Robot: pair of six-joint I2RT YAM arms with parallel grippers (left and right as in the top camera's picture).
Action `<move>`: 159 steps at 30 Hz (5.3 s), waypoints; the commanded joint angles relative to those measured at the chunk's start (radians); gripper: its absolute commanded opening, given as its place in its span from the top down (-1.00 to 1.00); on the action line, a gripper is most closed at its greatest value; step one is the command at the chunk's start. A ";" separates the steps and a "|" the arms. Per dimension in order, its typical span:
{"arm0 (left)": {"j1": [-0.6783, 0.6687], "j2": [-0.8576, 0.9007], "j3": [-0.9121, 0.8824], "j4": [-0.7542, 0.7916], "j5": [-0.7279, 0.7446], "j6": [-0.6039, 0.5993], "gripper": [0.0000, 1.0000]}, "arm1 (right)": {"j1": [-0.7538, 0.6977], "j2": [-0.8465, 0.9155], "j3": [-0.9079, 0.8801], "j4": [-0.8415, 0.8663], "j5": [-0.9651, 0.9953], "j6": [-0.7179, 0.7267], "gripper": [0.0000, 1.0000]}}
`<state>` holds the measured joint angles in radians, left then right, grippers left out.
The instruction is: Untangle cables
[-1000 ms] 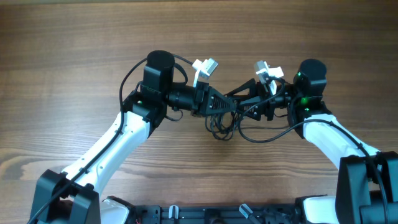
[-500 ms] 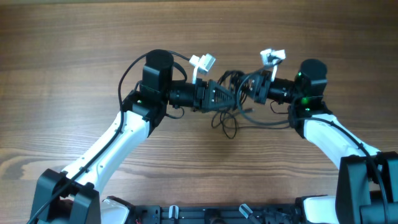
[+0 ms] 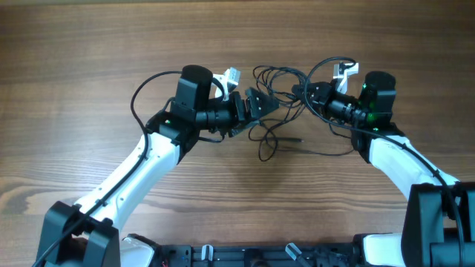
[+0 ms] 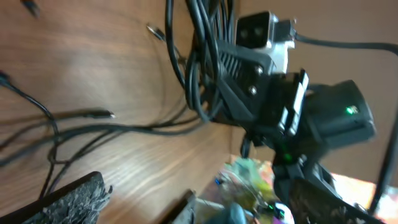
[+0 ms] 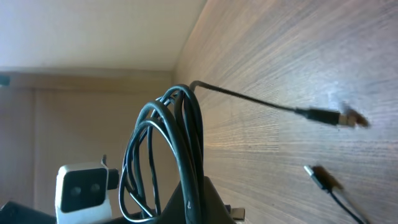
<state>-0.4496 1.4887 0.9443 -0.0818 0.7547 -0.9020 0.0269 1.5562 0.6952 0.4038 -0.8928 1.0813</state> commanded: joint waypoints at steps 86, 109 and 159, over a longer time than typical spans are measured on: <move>-0.188 0.137 0.004 0.002 -0.493 -0.392 0.74 | 0.000 0.009 0.003 -0.222 -0.269 -0.320 0.91; 0.072 -0.168 0.004 -0.036 -0.114 0.184 0.92 | 0.151 0.009 0.003 -0.107 -0.081 -0.636 -0.99; 0.209 0.187 -0.049 -0.534 -0.570 0.562 0.78 | 0.179 0.009 0.003 -0.359 0.114 -0.606 -0.99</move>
<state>-0.2394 1.6440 0.9005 -0.6571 0.1070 -0.3668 0.2024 1.5562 0.6945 0.0017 -0.7631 0.4801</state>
